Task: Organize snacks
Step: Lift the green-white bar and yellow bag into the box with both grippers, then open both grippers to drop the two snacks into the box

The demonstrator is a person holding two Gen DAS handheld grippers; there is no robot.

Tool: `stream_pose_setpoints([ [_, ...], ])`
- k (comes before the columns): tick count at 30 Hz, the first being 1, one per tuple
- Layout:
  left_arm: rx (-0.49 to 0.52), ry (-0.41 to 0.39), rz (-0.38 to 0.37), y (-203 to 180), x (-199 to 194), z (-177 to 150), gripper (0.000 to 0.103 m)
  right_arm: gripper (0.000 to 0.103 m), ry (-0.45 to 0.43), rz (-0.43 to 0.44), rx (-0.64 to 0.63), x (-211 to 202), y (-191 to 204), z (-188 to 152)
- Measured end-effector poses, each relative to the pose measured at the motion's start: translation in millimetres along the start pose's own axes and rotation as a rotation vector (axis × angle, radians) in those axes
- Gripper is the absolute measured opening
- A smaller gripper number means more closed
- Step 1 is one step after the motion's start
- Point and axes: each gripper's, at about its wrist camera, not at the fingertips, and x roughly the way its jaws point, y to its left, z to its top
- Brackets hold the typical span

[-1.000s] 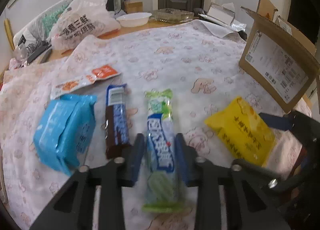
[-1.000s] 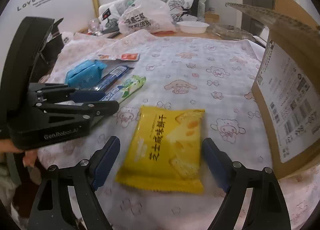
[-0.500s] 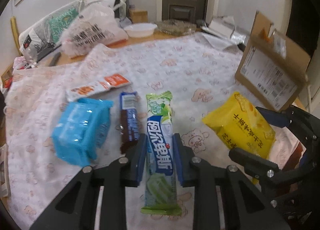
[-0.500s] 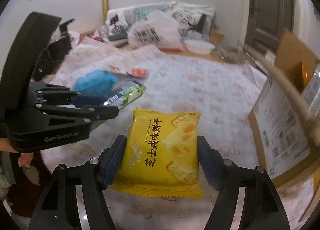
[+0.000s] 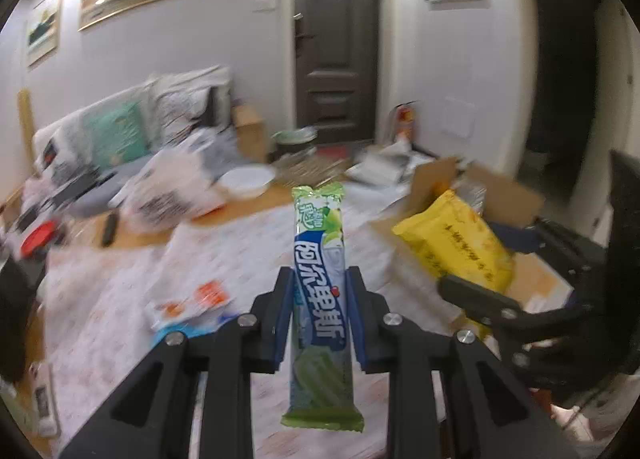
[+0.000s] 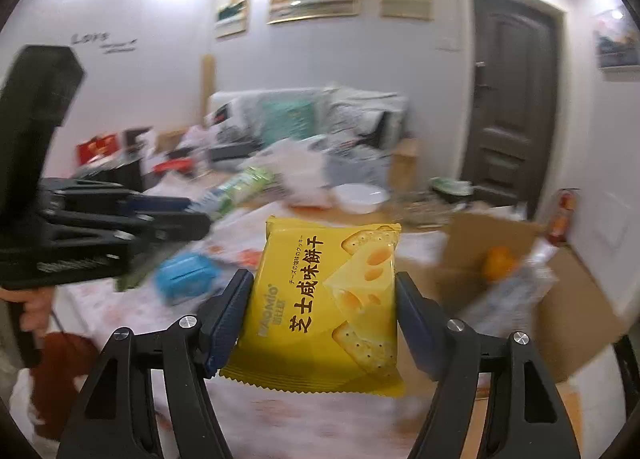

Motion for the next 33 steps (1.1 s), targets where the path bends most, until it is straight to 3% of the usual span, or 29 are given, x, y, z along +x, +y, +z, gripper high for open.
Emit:
stream_pose_setpoints([
  [3,0.006,-0.007,-0.101,-32,13,25,0.023,0.067,-0.012,-0.057,0.035,-10,-39,1],
  [10,0.029,0.047,-0.234,-103,71,63,0.023,0.067,0.045,-0.127,0.09,-7,-116,-11],
  [18,0.024,0.153,-0.263,-146,136,69,0.023,0.067,0.09,-0.11,0.096,10,-161,-29],
  [33,-0.022,0.246,-0.255,-137,182,60,0.023,0.066,0.129,-0.107,0.038,33,-163,-34],
])
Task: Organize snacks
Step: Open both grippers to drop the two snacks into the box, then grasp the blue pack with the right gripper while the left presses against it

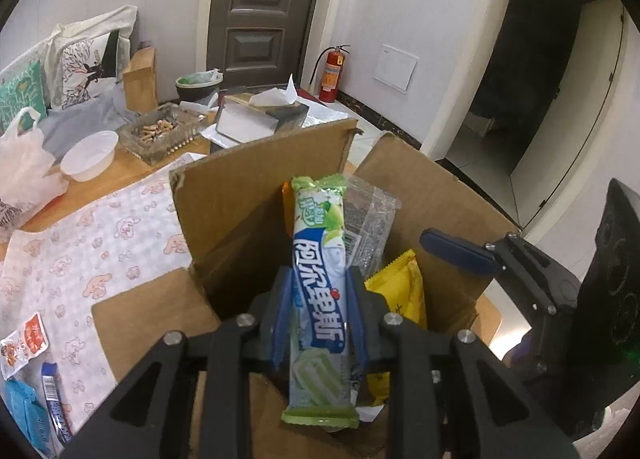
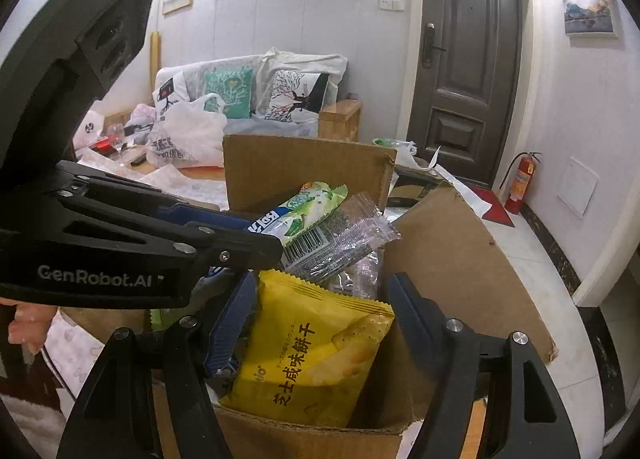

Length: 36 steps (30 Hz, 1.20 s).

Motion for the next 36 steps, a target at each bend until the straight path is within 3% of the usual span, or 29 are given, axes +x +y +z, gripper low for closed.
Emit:
stream_pose_setpoints([
  [11,-0.01,0.031,-0.043,-3,11,4,0.024,0.067,0.008,-0.012,-0.043,-19,4,-3],
  [15,-0.01,0.024,-0.061,-2,7,5,0.034,0.067,0.008,-0.012,-0.045,-22,5,-3],
  [20,-0.017,0.012,-0.076,-1,-4,4,0.037,0.067,0.003,0.004,-0.031,-28,6,-1],
  [23,-0.008,-0.012,-0.068,-1,-16,2,0.046,0.067,0.006,0.005,-0.03,-31,9,0],
  [29,0.001,-0.047,-0.041,11,-52,-8,0.049,0.067,-0.006,0.021,-0.04,-42,24,6],
  [36,-0.033,-0.103,0.035,48,-111,-34,0.055,0.067,-0.035,0.091,-0.08,-51,71,25],
])
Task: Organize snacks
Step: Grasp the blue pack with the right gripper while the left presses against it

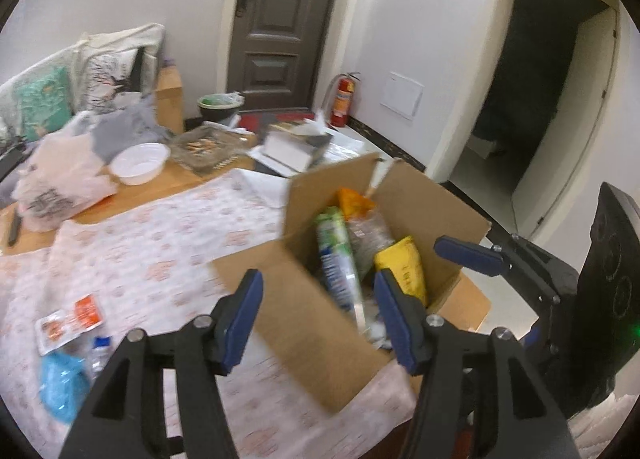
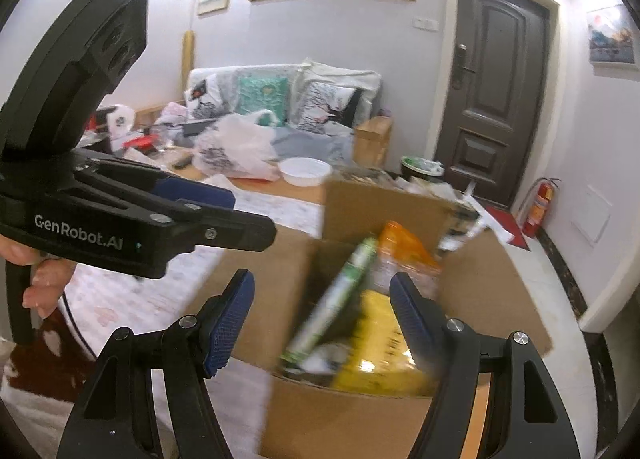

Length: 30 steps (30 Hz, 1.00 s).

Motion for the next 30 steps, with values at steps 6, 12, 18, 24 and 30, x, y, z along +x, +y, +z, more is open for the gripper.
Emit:
stream_pose_setpoints([
  [6,-0.048,-0.047,0.103,53,-57,-28,0.061,0.067,-0.003,0.142,-0.003,11,53,21],
  [12,-0.121,-0.054,0.201,121,-94,-69,0.063,0.067,0.051,0.287,0.008,44,116,34],
  [18,-0.179,-0.023,0.228,174,-97,-108,0.063,0.067,0.151,0.351,0.018,91,167,29],
  [24,-0.212,0.013,0.215,216,-80,-132,0.063,0.067,0.24,0.384,0.046,142,195,16],
  [30,-0.234,0.037,0.215,249,-61,-135,0.063,0.067,0.293,0.396,0.049,178,211,11],
])
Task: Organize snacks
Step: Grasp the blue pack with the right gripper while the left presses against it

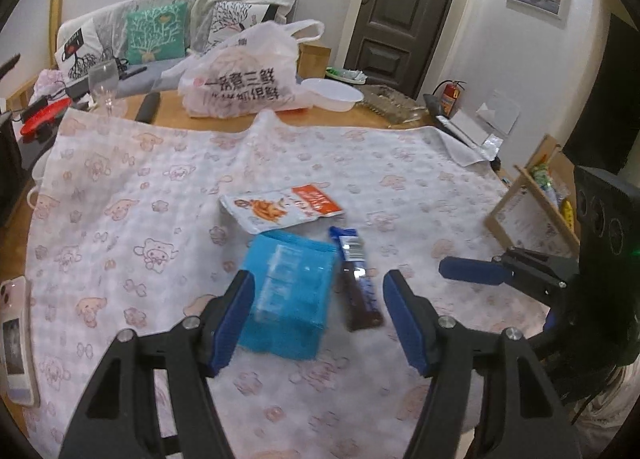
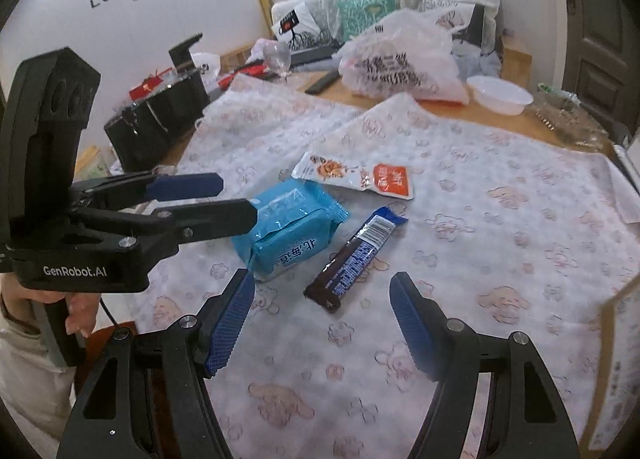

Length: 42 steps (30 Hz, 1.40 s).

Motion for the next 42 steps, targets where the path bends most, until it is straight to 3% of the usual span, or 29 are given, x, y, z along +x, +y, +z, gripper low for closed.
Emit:
stream_pose_setpoints([
  [8,-0.004,0.009,-0.038,15,23,15,0.063,0.066,0.045,-0.043,0.04,49,-18,9],
  [10,-0.001,0.016,-0.042,15,29,19,0.063,0.056,0.056,-0.052,0.037,59,-21,10],
  [16,0.006,0.054,0.008,22,46,16,0.063,0.042,0.058,-0.079,-0.017,76,-19,9],
  [19,-0.027,0.074,0.016,31,51,11,0.063,0.041,0.057,-0.048,0.007,75,-23,10],
  [29,-0.036,0.147,-0.149,21,52,-1,0.064,0.043,0.051,-0.08,-0.038,53,-8,2],
  [32,-0.052,0.125,-0.152,25,45,-1,0.064,0.047,0.051,-0.058,-0.024,46,-6,0],
  [35,-0.054,0.08,-0.106,34,33,1,0.064,0.047,0.039,-0.026,-0.01,40,2,3],
  [42,-0.101,0.015,-0.117,62,14,-1,0.064,0.057,0.057,0.057,0.033,53,24,14],
])
